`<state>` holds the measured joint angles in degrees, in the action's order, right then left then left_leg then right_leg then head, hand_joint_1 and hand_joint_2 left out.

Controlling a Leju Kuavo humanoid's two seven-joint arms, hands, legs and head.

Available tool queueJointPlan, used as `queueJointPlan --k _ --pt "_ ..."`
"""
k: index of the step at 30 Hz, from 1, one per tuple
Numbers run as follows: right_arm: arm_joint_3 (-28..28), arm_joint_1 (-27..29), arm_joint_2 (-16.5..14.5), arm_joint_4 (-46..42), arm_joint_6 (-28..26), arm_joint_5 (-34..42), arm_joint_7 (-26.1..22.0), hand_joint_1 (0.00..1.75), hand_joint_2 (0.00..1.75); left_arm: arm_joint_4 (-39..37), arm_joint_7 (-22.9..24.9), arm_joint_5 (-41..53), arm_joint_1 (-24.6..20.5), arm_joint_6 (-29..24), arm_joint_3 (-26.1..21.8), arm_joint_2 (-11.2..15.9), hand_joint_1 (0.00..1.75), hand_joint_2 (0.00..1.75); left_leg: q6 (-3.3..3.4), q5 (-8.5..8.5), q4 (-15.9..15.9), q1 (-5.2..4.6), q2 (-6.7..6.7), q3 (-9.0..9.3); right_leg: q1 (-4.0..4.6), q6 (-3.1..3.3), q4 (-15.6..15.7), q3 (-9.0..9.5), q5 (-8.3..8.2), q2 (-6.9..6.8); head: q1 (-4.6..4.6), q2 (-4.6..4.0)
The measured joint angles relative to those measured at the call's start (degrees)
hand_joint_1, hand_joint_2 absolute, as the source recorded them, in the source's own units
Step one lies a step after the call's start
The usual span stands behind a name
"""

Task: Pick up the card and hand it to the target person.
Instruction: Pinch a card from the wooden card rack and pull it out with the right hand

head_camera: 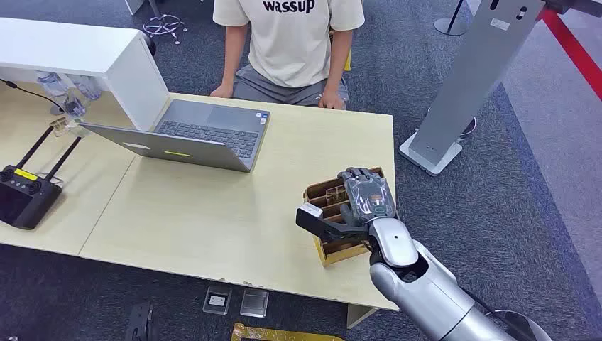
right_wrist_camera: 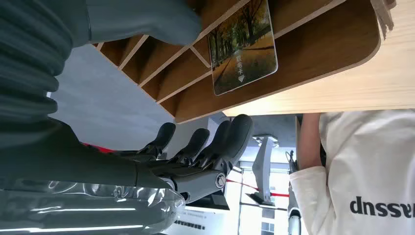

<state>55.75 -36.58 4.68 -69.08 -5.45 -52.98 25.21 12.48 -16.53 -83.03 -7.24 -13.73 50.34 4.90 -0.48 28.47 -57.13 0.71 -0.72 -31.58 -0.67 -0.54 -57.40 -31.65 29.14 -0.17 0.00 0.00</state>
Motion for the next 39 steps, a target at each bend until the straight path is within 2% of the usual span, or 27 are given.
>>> queueJointPlan --k 5,16,20,27,35,39 --pt "0.09 -0.06 -0.21 0.48 0.03 0.02 -0.02 0.64 1.75 0.0 -0.11 -0.08 0.04 0.0 0.0 0.0 0.0 0.0 0.0 0.0 0.0 0.0 0.0 0.0 0.0 0.0 0.0 0.0 0.0 0.0 -0.01 0.0" --pt "0.89 -0.3 -0.52 1.16 -0.01 0.26 -0.02 0.79 1.75 0.0 -0.32 -0.2 0.49 0.0 -0.02 0.0 0.0 0.0 0.0 0.0 0.0 0.0 0.0 0.0 0.0 0.0 0.0 0.0 0.0 0.0 0.01 0.0" --pt "0.89 -0.3 -0.52 1.15 -0.02 0.36 0.02 0.97 1.75 0.0 -0.43 -0.2 0.62 0.02 -0.02 0.0 0.0 0.0 0.0 0.0 0.0 0.0 0.0 0.01 0.0 0.0 0.0 0.0 0.0 0.0 0.0 0.0" --pt "0.91 -0.54 -0.52 1.17 -0.23 0.77 0.16 1.18 1.75 0.0 -0.47 -0.2 0.64 0.17 -0.02 0.0 0.0 0.0 0.0 0.0 0.0 0.0 0.0 0.01 0.0 0.0 0.0 0.0 0.0 0.0 0.01 0.0" --pt "0.91 -0.53 -0.5 1.17 -0.27 0.74 0.4 1.09 1.75 0.0 -0.47 -0.15 0.6 0.15 -0.02 0.0 0.0 0.0 0.0 0.0 0.0 0.0 0.01 0.02 0.0 0.0 0.0 0.0 0.0 0.0 0.0 0.0" --pt "0.91 -0.53 -0.5 1.17 -0.27 0.74 0.4 1.13 1.75 0.0 -0.47 -0.09 0.58 0.15 -0.02 0.01 0.0 0.0 0.0 0.0 0.0 0.0 0.01 0.02 0.0 0.0 0.0 0.0 0.0 0.0 0.0 0.0"
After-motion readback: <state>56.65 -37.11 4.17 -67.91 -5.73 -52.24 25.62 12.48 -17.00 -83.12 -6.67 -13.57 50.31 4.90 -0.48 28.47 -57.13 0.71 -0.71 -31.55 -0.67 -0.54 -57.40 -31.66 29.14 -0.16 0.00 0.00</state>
